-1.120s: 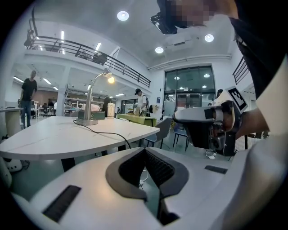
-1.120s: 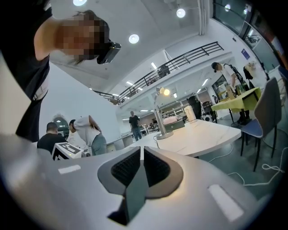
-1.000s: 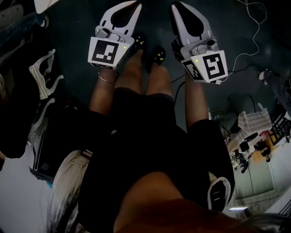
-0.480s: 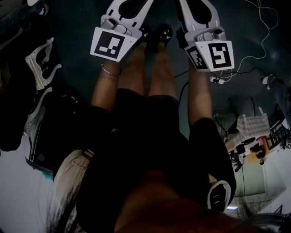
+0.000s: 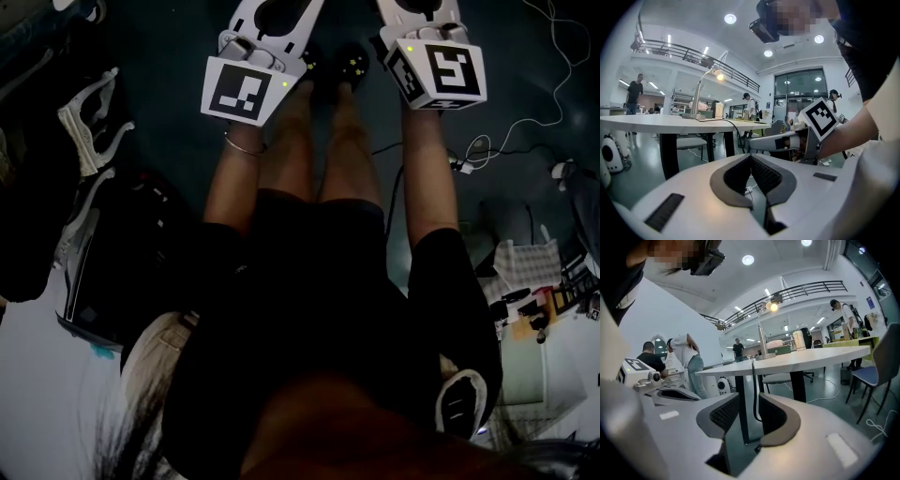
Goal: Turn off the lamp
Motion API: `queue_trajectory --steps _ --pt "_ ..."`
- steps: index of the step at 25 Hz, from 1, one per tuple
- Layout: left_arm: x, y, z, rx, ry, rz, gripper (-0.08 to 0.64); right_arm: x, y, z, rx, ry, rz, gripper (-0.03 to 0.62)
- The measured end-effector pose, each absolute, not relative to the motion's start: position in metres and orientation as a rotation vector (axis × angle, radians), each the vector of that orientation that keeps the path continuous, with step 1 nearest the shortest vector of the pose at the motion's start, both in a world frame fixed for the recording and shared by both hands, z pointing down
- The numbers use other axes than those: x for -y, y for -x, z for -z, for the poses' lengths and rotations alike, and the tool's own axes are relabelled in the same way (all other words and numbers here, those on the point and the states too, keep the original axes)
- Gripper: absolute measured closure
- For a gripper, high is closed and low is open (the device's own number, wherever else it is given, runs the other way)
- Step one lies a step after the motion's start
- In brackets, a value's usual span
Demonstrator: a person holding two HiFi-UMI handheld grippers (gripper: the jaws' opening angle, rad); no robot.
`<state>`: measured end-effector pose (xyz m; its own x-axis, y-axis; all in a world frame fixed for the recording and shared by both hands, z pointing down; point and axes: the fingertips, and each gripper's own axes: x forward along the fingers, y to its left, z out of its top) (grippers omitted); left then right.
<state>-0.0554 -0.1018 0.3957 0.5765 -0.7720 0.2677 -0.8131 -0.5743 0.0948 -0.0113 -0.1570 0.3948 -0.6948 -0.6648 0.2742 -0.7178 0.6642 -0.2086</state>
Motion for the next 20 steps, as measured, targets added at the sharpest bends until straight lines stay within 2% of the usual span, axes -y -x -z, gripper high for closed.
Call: queue_trajectory --steps 10,11,13,20 --pt "0.102 0.068 -0.408 1.365 -2.550 -0.299 0.554 0.182 0.030 -0.438 2.594 -1.077 -0.406 0.488" --pt "0.101 0.069 -0.411 1.362 -2.543 -0.314 0.554 0.182 0.029 -0.441 2.590 -1.076 -0.407 0.505" --pt "0.100 0.069 -0.415 1.358 -2.531 -0.338 0.554 0.180 0.028 -0.442 2.602 -1.062 -0.412 0.578" --pt "0.101 0.065 -0.422 1.364 -2.521 -0.339 0.554 0.167 0.022 -0.434 2.672 -0.976 -0.498 0.580"
